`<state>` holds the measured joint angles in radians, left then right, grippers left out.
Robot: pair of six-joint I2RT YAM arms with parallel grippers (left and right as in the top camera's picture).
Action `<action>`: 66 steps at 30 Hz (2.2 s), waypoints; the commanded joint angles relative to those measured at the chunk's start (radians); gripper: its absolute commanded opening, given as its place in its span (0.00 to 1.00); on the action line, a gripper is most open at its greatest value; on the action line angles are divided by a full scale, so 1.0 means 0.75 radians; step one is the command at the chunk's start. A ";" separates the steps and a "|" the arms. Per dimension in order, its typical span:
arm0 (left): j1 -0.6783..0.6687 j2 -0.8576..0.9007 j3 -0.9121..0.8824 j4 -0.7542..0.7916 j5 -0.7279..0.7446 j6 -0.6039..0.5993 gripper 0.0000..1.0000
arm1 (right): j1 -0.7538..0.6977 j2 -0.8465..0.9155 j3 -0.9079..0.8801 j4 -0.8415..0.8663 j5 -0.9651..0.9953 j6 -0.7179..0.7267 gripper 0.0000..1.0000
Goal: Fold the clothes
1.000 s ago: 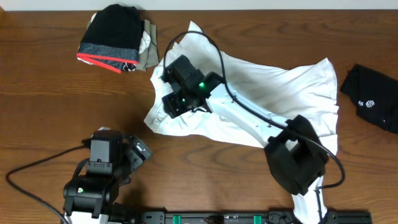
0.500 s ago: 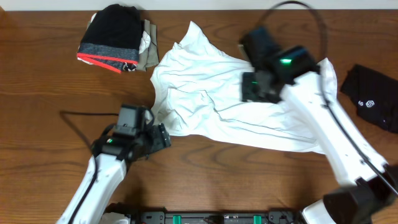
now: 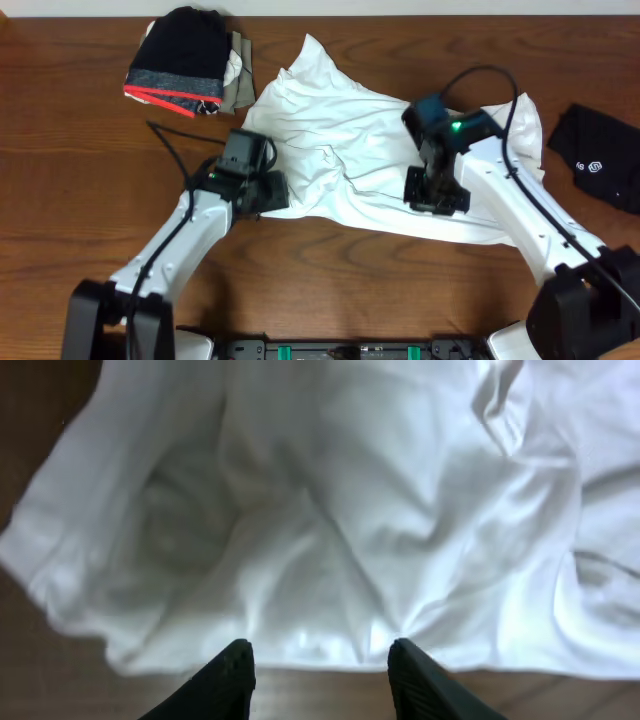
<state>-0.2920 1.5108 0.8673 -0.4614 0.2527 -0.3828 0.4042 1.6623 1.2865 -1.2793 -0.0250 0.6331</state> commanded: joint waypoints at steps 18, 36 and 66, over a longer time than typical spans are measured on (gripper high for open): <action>0.063 0.212 0.021 -0.043 -0.048 0.005 0.46 | -0.167 0.001 -0.500 0.452 -0.108 0.091 0.31; 0.287 0.212 0.021 -0.203 -0.112 -0.009 0.46 | -0.421 0.001 -0.554 0.582 -0.051 -0.004 0.47; 0.437 0.209 0.021 -0.348 -0.179 -0.161 0.45 | -0.702 0.089 -0.579 0.689 0.079 -0.089 0.64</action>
<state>0.0082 1.6627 0.8730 -0.7109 0.1711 -0.4831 -0.0696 1.6840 0.8768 -0.7792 -0.0708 0.6174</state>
